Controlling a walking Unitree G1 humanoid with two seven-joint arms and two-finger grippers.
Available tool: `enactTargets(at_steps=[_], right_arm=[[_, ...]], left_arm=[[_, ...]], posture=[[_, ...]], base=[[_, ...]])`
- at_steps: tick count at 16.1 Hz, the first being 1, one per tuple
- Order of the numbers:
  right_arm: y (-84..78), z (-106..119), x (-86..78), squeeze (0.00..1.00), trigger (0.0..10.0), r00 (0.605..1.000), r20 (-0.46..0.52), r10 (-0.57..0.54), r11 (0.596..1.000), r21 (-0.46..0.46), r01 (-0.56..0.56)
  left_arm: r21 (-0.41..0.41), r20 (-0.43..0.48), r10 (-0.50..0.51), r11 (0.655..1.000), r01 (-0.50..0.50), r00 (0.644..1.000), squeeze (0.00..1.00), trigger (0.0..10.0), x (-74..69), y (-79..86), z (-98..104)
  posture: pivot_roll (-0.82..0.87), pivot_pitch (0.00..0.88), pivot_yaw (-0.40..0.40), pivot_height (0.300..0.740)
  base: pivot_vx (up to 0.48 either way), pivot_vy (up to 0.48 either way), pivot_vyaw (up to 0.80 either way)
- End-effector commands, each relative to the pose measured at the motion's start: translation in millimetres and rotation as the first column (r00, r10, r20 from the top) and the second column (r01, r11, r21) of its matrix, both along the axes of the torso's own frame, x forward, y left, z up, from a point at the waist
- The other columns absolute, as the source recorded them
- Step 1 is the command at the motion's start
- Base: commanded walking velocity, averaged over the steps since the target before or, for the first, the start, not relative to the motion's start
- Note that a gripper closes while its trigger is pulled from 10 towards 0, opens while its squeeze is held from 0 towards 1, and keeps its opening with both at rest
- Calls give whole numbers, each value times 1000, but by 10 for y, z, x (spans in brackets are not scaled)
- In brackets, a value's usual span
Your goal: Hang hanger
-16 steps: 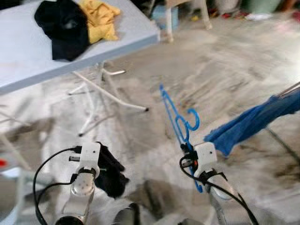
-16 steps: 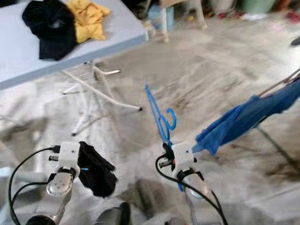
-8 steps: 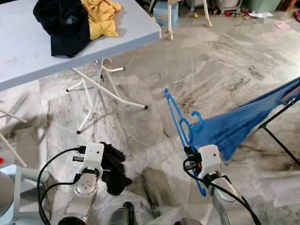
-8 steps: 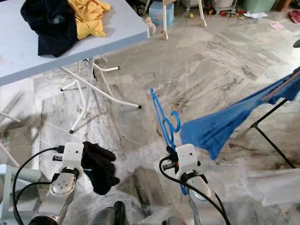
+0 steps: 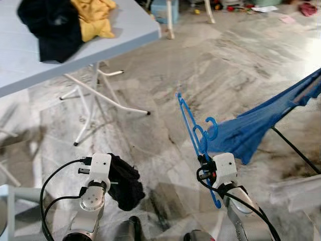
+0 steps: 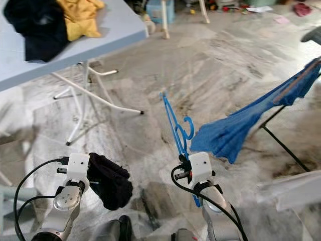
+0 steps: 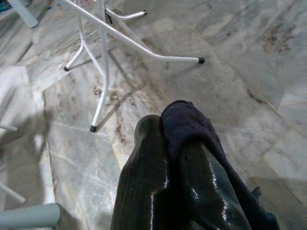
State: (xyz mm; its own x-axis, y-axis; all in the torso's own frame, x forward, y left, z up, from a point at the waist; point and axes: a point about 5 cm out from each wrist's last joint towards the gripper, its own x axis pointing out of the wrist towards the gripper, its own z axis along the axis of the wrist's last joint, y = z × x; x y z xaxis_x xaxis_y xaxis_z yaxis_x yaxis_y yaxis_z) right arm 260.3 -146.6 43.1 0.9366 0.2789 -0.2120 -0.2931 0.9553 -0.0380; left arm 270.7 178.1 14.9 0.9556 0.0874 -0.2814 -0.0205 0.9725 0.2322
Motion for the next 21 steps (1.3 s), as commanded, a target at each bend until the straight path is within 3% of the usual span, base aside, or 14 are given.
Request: enactTargets(at_steps=[1, 8, 18, 21], right_arm=[[5, -42, -41, 0, 10000, 1000, -24, -2, 1000, 9, 2], [10, -52, -47, 0, 10000, 999, -29, -14, 1000, 12, 15], [-3, -25, -31, 0, 10000, 999, -24, -29, 1000, 9, 30], [6, -32, -44, 0, 10000, 999, -30, -28, 1000, 6, 28]], left_arm=[[7, -6, 8, 1000, -8, 1000, 0, 10000, -22, 55, -1], [18, -12, -8, 1000, 8, 1000, 0, 10000, -22, 59, -3], [24, -15, -30, 999, 31, 999, 0, 10000, 2, 32, 4], [24, -20, -37, 999, 38, 999, 0, 10000, -1, 20, -7]], posture=[[-27, 233, 50, 740], [-28, 235, 60, 740], [-33, 233, 64, 740], [-37, 235, 60, 740]], base=[[0, 360, -800], [0, 423, -800], [0, 480, 0], [0, 480, -800]])
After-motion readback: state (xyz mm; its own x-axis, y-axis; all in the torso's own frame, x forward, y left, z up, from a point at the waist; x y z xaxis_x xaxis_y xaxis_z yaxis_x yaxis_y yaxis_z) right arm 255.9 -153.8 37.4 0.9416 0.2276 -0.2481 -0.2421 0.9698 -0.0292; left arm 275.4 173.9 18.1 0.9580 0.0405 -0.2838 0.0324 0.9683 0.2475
